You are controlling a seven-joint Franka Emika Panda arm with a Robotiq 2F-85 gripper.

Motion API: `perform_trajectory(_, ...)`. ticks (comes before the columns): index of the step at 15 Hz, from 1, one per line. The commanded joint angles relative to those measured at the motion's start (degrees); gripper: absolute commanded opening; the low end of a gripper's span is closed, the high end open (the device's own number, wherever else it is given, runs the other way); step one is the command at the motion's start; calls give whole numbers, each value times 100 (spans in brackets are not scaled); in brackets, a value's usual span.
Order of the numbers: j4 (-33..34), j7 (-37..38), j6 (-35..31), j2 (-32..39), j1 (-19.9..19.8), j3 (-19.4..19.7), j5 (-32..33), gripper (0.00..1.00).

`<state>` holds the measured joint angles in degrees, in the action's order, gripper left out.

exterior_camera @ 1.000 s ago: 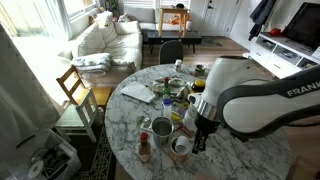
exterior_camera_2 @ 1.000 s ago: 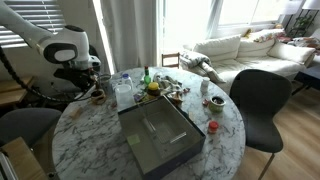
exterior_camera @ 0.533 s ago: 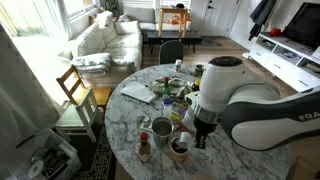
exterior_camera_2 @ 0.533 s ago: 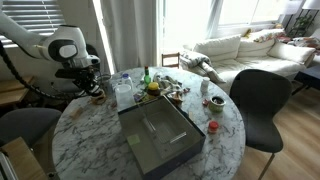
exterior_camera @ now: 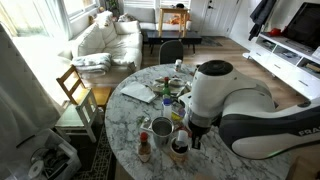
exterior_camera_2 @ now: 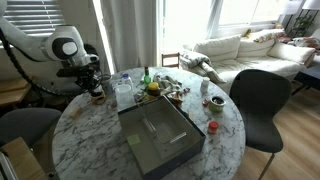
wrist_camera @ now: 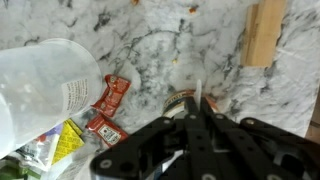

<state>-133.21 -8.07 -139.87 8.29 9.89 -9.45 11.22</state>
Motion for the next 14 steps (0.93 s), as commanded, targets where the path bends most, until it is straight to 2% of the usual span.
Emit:
perform_trajectory(1, 181, 355, 233, 150, 125, 39, 459, 1)
perform_trajectory(6, 264, 786, 638, 146, 242, 75, 1143, 1)
perform_trajectory(14, 304, 1354, 776, 154, 358, 45, 1651, 1)
